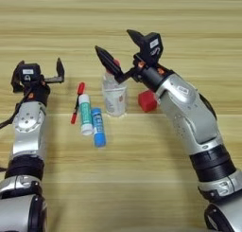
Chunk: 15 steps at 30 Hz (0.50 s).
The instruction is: Move the objects on the table
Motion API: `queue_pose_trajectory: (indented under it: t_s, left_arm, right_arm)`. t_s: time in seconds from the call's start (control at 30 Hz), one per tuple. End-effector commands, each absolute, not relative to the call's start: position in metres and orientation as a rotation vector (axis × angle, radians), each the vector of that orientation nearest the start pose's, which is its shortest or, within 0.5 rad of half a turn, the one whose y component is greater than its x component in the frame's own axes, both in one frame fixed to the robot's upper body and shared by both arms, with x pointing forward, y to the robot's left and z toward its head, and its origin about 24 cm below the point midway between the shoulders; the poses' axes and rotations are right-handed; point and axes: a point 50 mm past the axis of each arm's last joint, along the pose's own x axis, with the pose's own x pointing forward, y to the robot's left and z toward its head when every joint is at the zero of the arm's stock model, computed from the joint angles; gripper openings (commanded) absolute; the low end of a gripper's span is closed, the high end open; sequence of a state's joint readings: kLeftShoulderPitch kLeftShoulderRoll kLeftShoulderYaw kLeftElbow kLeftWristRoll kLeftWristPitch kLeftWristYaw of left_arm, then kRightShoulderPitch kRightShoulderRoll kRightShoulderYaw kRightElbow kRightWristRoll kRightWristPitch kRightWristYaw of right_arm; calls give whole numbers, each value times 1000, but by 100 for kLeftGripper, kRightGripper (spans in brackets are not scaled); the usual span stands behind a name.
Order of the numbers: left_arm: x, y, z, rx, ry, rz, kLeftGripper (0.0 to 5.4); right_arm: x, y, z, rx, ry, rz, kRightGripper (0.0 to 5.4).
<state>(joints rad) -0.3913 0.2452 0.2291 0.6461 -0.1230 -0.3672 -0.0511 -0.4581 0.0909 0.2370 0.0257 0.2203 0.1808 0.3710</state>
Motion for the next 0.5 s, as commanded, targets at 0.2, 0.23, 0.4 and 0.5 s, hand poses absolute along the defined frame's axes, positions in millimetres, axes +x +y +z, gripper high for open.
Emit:
queue_pose_trajectory:
  t_s: [0.2,0.23,0.4,0.5]
  left_arm:
    - [318,238,58,58,-157,168,538]
    - [318,238,58,58,-157,168,538]
    - [319,238,57,58,-156,168,538]
    - [318,238,58,58,-157,169,538]
  right_arm:
    - [303,-9,118,113,-135,832,540]
    - [303,-9,114,105,-123,834,540]
    - [307,-8,96,85,-66,821,540]
    - [307,-7,87,76,-32,824,540]
